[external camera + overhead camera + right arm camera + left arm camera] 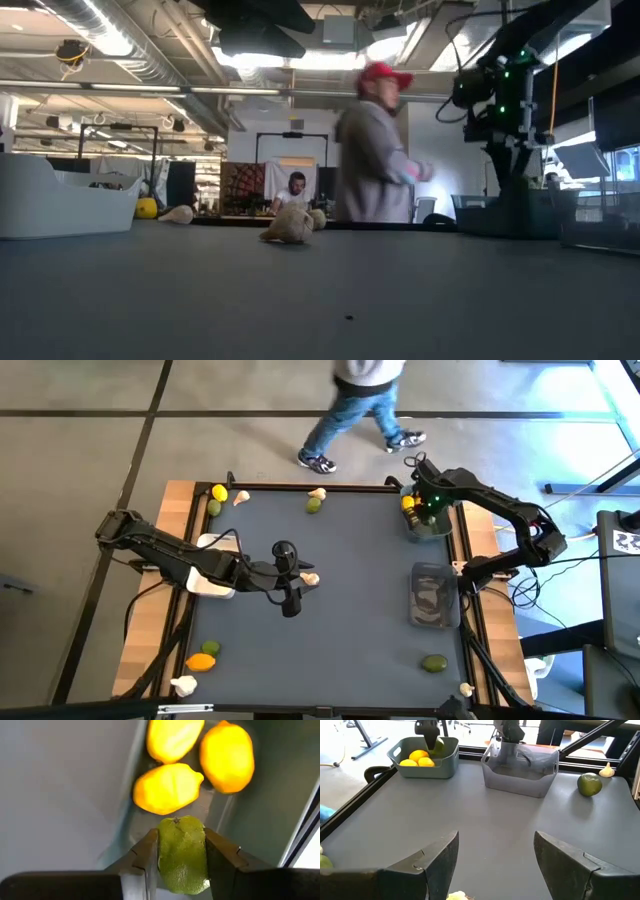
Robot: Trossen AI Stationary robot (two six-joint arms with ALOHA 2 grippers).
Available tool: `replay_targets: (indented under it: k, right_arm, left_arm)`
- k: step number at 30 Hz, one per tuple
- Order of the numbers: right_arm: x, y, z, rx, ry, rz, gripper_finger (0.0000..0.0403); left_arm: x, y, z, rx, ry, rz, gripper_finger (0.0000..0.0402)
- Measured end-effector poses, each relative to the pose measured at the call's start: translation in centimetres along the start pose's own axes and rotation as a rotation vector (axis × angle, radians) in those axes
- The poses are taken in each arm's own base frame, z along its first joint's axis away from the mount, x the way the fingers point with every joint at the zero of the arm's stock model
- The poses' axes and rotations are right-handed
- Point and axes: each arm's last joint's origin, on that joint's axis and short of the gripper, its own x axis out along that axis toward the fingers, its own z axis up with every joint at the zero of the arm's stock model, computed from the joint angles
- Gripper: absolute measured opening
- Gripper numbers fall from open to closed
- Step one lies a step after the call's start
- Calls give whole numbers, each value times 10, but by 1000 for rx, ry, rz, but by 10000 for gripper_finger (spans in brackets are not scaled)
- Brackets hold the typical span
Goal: Sort produce into baskets
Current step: Put the lime into the black bin
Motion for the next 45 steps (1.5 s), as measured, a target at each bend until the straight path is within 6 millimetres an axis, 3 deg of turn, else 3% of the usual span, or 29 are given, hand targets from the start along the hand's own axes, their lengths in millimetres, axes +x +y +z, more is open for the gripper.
replay_targets:
  k: [7, 14, 24, 32, 45]
  right_arm:
    - [-32, -3, -13, 7, -84, 90, 119]
    - [-59, -7, -38, 24, -112, 170, 119]
    - [-89, 10, -74, -40, -176, 257, 119]
    - [-99, 28, -100, -92, -173, 323, 119]
    - [-89, 57, -143, -156, -67, 351, 119]
  left_arm:
    - [0, -1, 0, 22, 0, -2, 255]
    - [0, -1, 0, 22, -2, -2, 255]
    - [0, -1, 1, 24, -7, -3, 255]
    - [0, -1, 1, 24, -6, -3, 255]
    - [0, -1, 0, 23, 0, -2, 255]
